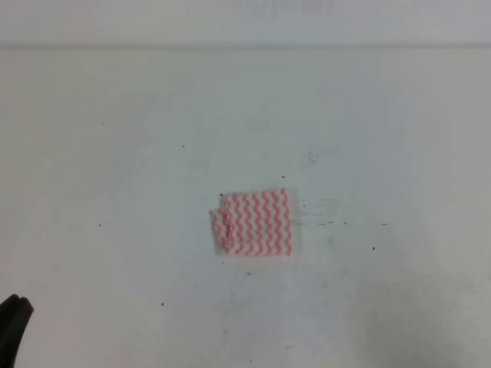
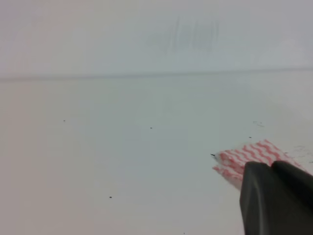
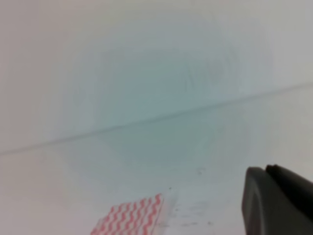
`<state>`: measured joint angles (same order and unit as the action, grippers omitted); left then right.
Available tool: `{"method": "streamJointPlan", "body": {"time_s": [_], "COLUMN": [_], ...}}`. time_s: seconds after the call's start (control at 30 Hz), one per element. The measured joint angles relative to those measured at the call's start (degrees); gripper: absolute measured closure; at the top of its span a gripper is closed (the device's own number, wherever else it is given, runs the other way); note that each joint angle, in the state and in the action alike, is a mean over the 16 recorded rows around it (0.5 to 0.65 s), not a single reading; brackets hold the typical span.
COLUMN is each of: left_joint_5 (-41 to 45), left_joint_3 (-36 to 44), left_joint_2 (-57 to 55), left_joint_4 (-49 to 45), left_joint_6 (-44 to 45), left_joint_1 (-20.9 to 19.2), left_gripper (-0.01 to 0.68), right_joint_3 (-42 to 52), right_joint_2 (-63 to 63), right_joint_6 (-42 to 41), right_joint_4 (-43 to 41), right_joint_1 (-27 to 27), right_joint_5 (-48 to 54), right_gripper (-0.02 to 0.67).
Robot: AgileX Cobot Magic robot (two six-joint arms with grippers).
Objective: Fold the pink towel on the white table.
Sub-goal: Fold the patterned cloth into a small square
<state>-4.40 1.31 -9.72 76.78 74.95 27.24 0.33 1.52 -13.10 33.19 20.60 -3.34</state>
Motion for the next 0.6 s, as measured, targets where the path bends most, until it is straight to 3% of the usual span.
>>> {"method": "streamJointPlan", "body": {"time_s": [0.23, 0.6], "left_joint_5": [-0.14, -0.34], "left_joint_3": [0.06, 0.13], "left_joint_2": [-0.09, 0.08], "left_joint_4": [-0.04, -0.07], "left_joint_6": [-0.02, -0.03], "left_joint_1": [-0.01, 0.01], "left_gripper": [0.677, 0.677], "right_joint_3": [0.08, 0.0], "right_joint_2": [-0.32, -2.1], "right_joint_6": [-5.77, -11.31], "right_joint_4": [-1.73, -2.76], "right_joint_1": [-2.2, -12.12], "right_joint_5": [1.02, 9.19], "right_gripper": [0.667, 0.667]}}
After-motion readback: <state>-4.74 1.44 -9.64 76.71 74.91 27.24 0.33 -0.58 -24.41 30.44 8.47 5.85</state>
